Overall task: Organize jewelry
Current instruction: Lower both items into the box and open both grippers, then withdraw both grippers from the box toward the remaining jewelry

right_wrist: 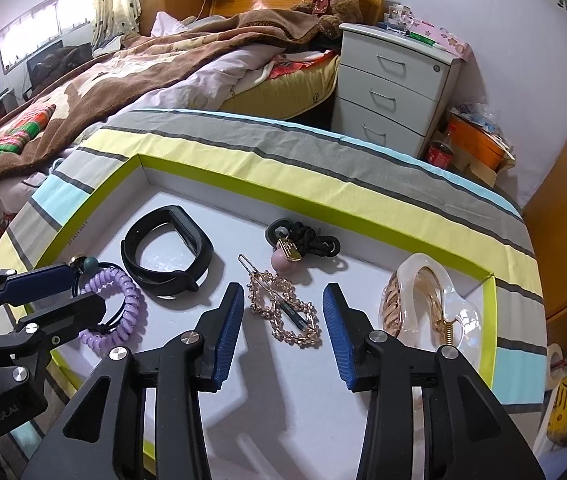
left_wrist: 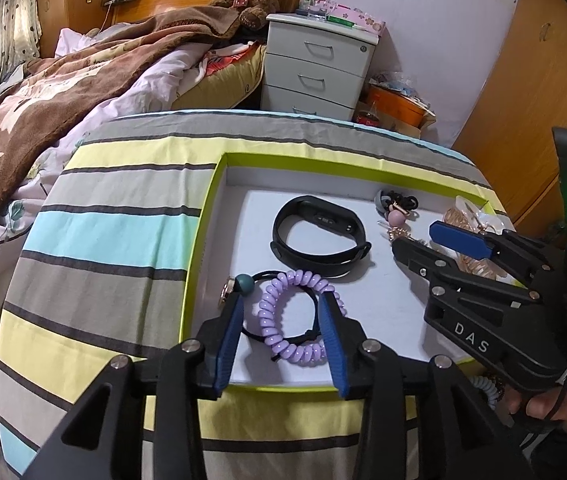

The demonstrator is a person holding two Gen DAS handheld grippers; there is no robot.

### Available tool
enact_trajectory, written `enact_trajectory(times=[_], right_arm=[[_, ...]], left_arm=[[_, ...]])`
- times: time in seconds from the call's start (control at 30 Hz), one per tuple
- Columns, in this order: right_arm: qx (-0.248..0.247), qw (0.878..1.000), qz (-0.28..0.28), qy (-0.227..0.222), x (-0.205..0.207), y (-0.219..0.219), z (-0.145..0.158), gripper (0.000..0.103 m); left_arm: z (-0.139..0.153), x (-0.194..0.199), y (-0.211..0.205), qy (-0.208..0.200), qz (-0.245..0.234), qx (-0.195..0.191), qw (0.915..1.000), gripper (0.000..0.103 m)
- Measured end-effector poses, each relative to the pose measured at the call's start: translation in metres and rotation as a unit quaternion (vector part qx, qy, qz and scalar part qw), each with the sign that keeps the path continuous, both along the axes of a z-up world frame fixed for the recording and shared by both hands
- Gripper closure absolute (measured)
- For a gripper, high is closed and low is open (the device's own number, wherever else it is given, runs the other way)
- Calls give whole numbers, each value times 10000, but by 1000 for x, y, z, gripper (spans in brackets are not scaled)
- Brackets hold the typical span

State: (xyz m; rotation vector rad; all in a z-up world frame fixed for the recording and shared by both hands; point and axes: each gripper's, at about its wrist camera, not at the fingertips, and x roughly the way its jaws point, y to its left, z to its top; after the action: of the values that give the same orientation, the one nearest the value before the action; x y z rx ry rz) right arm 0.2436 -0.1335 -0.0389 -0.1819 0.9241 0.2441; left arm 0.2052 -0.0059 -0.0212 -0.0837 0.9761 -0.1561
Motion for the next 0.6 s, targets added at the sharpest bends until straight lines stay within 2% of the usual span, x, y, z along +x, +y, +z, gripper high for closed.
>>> enact_trajectory(times=[0.6], right_arm=[[167, 9995, -80, -271, -37, -10, 31, 60]], left_arm=[[27, -33, 5, -301, 55, -32, 9995, 55]])
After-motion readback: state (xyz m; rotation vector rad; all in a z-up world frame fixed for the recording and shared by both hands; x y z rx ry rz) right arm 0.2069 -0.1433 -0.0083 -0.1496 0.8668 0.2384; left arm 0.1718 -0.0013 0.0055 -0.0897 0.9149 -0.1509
